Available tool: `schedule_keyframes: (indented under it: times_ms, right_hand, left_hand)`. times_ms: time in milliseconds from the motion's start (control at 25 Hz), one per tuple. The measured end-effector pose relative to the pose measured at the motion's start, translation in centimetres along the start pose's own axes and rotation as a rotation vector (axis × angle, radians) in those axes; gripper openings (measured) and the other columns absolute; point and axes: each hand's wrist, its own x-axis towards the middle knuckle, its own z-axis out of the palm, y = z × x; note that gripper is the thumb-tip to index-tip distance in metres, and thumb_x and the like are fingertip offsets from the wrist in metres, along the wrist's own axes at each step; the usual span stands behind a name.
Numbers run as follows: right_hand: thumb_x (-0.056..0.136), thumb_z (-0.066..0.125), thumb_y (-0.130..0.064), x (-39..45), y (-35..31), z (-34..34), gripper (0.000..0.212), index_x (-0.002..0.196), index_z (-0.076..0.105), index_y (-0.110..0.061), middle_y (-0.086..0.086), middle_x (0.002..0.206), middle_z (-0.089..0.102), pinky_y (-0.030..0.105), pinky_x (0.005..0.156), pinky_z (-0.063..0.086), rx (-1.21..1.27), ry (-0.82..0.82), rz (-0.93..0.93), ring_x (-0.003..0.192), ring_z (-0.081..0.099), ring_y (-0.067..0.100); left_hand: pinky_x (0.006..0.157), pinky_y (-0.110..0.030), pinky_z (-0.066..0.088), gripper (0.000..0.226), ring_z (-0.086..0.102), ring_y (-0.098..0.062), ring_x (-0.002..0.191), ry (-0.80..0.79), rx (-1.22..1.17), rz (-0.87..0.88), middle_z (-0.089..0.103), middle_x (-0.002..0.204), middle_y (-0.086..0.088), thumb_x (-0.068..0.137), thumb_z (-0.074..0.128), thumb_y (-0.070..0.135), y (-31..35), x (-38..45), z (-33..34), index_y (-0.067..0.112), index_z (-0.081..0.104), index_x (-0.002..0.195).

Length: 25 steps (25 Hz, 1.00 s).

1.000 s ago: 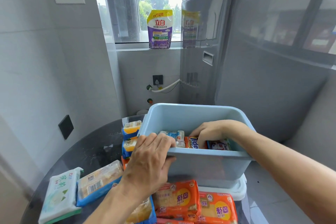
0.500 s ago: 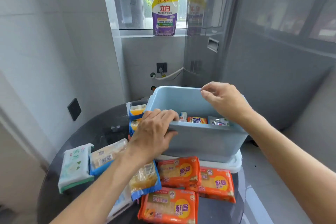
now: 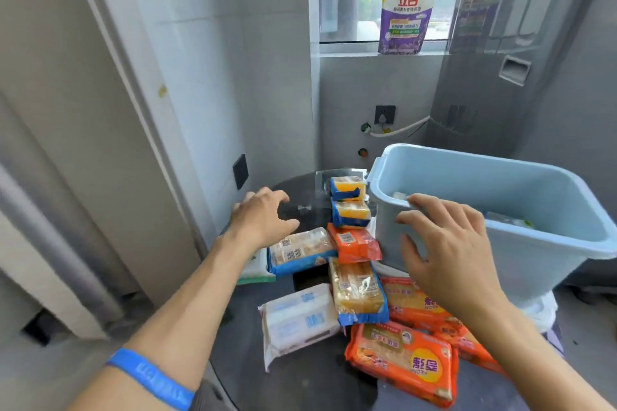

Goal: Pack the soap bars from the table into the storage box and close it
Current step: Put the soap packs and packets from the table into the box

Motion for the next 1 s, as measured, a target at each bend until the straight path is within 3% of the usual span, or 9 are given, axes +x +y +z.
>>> schedule_keyframes:
  times_ms: [120,240,320,400,480,560,760,840,1000]
  right_hand:
    - [0.080,0.056,-0.026,-0.3,0.0,0.8,0.022,0.091,0.072,-0.016,0.007,0.119,0.066,0.047,0.092,0.035,-0.078,0.001,0.024,0.106,0.058,0.034]
    - [0.083,0.053,-0.022,-0.6,0.0,0.8,0.023,0.094,0.071,-0.014,0.009,0.123,0.064,0.048,0.098,0.035,-0.047,0.054,0.012,0.112,0.054,0.034]
    - [0.085,0.052,-0.014,-1.1,0.1,0.7,0.022,0.096,0.071,-0.011,0.011,0.124,0.064,0.047,0.100,0.040,0.038,0.112,-0.037,0.116,0.054,0.035]
    - [0.086,0.052,-0.010,-1.3,0.9,0.2,0.021,0.095,0.071,-0.010,0.009,0.119,0.066,0.042,0.094,0.047,0.108,0.168,-0.059,0.111,0.056,0.032]
    - [0.087,0.052,-0.011,-1.1,2.3,-0.6,0.020,0.095,0.071,-0.011,0.006,0.114,0.068,0.037,0.086,0.050,0.127,0.222,0.013,0.104,0.058,0.029]
    - [0.088,0.051,-0.012,-1.1,3.2,-1.0,0.021,0.096,0.071,-0.012,0.004,0.111,0.069,0.036,0.082,0.051,0.125,0.255,0.075,0.100,0.059,0.026]
    - [0.088,0.053,-0.008,-1.4,1.9,-0.7,0.017,0.094,0.070,-0.010,0.003,0.106,0.070,0.033,0.084,0.050,0.144,0.271,-0.039,0.098,0.059,0.027]
    - [0.087,0.054,-0.006,-1.4,1.6,-0.9,0.016,0.093,0.069,-0.010,0.002,0.104,0.070,0.031,0.082,0.050,0.158,0.265,-0.065,0.096,0.060,0.027]
    - [0.083,0.057,-0.005,-1.3,1.4,-1.7,0.017,0.093,0.070,-0.010,0.001,0.099,0.071,0.031,0.077,0.051,0.192,0.253,-0.013,0.092,0.062,0.025]
  left_hand:
    - [0.090,-0.036,0.051,0.049,0.061,-0.016,0.105,-0.261,-0.072,0.106,0.065,0.122,0.004,0.079,0.070,0.049,-0.6,-1.1,0.1,0.029,0.062,0.123]
    - [0.086,-0.037,0.053,0.043,0.060,-0.013,0.102,-0.243,-0.042,0.266,0.066,0.121,0.007,0.080,0.067,0.041,1.5,-1.7,0.3,0.031,0.061,0.122]
    - [0.092,-0.035,0.049,0.060,0.050,-0.011,0.112,-0.378,-0.063,0.463,0.054,0.132,0.010,0.076,0.073,0.032,3.8,-2.1,0.8,0.040,0.050,0.130]
    - [0.097,-0.036,0.043,0.083,0.037,-0.014,0.121,-0.576,0.088,0.636,0.034,0.141,0.008,0.069,0.080,0.038,5.7,-2.7,1.5,0.051,0.034,0.137]
    - [0.099,-0.038,0.038,0.086,0.031,-0.017,0.122,-0.478,0.254,0.761,0.027,0.142,0.005,0.065,0.081,0.051,6.3,-3.1,1.7,0.052,0.034,0.137]
    - [0.101,-0.039,0.034,0.077,0.025,-0.014,0.124,-0.327,0.255,0.877,0.028,0.144,0.009,0.066,0.078,0.060,6.2,-3.5,1.5,0.049,0.044,0.134]
    - [0.109,-0.035,0.018,0.095,0.015,-0.013,0.136,-0.408,0.189,0.891,0.032,0.149,0.021,0.062,0.073,0.069,6.2,-4.8,2.6,0.043,0.034,0.144]
    - [0.105,-0.032,0.032,0.081,0.028,-0.011,0.129,-0.320,0.138,0.915,0.048,0.138,0.020,0.066,0.070,0.063,6.4,-4.8,2.8,0.043,0.042,0.139]
    - [0.078,-0.030,0.051,0.038,0.061,-0.007,0.086,-0.205,-0.202,0.780,0.070,0.091,0.013,0.068,0.069,0.043,6.5,-4.4,1.6,0.029,0.068,0.104]
